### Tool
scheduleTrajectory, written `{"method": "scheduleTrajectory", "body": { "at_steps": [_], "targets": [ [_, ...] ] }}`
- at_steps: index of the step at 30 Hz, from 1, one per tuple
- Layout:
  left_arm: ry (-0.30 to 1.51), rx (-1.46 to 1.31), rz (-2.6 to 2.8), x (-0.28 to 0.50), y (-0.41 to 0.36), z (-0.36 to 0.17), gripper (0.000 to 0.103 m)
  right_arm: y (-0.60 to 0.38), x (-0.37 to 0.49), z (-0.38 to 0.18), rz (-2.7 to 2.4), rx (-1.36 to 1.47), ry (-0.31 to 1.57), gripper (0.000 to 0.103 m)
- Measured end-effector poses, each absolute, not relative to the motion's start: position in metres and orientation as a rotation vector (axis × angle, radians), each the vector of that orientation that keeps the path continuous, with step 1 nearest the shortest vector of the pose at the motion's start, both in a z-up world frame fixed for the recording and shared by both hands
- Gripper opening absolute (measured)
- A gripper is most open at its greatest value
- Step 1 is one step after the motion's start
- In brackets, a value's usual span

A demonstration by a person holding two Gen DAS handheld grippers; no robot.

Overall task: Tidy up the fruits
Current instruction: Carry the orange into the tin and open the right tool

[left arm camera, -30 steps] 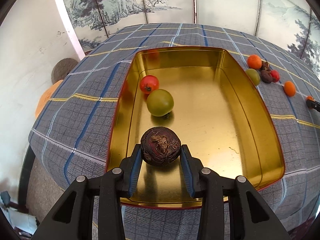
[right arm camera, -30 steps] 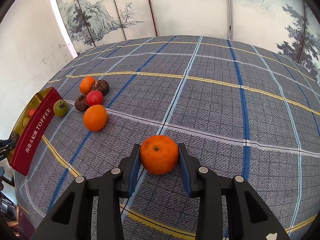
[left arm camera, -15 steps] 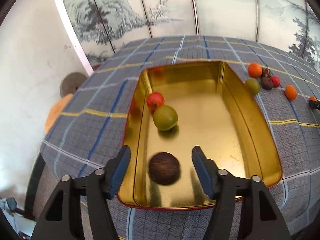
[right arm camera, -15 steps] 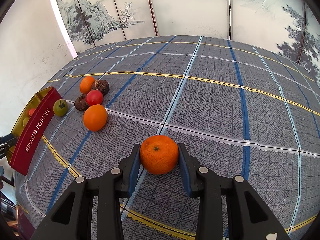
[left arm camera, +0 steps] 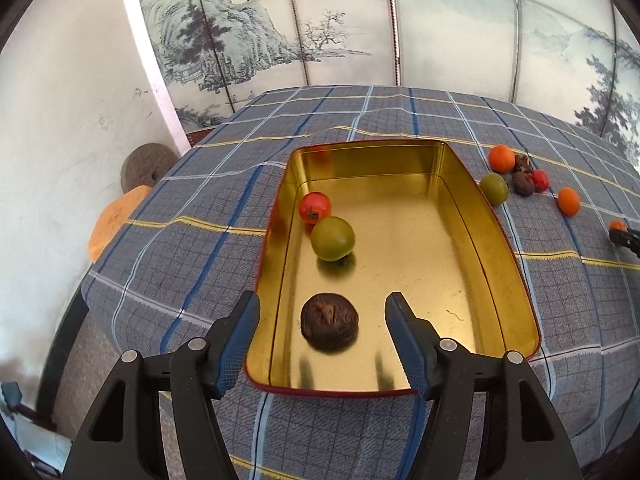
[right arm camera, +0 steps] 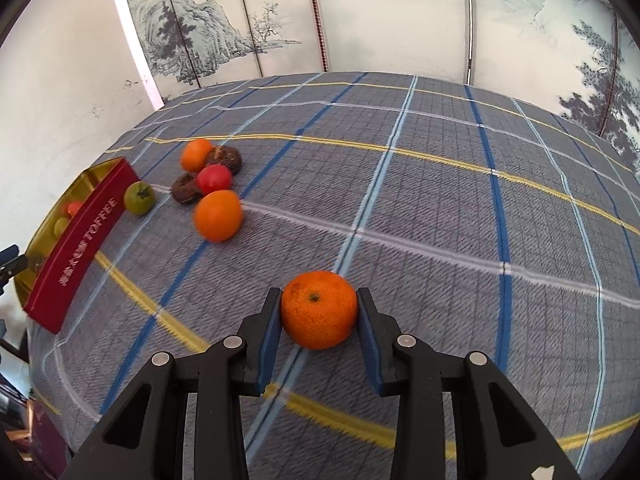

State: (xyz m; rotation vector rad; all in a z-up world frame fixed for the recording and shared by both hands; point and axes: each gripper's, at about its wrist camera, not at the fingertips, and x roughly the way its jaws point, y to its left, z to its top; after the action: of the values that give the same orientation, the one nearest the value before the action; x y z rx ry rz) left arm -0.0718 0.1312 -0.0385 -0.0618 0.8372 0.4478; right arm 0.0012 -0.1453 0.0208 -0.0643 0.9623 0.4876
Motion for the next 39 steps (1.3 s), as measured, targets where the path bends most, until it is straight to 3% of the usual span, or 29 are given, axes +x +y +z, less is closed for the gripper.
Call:
{"method": "scheduleTrajectory", "body": {
  "at_steps": [7, 17, 26, 39],
  "targets": [
    [0.816, -0.094, 0.486, -0.086, 0.14, -0.035, 0.066, -0.115, -0.032, 0.054, 0.626, -0.025, 0.906, 0.033],
    [0.786, -0.123, 0.575, -0.113, 0.165, -0.03, 0.066, 0.01, -0.077, 0.099, 0.954, -0.105, 0.859, 0.033],
    [0.775, -0.078, 0.577, -0.125, 0.165, -0.026, 0.066, 0.122, -0.07, 0.078, 1.096, -0.168, 0.98, 0.034],
    [0.767, -0.048, 0.585, -0.134, 0.168, -0.031, 0.067, 0.202, -0.059, 0.043, 1.059, -0.221, 1.14, 0.036]
  ]
}}
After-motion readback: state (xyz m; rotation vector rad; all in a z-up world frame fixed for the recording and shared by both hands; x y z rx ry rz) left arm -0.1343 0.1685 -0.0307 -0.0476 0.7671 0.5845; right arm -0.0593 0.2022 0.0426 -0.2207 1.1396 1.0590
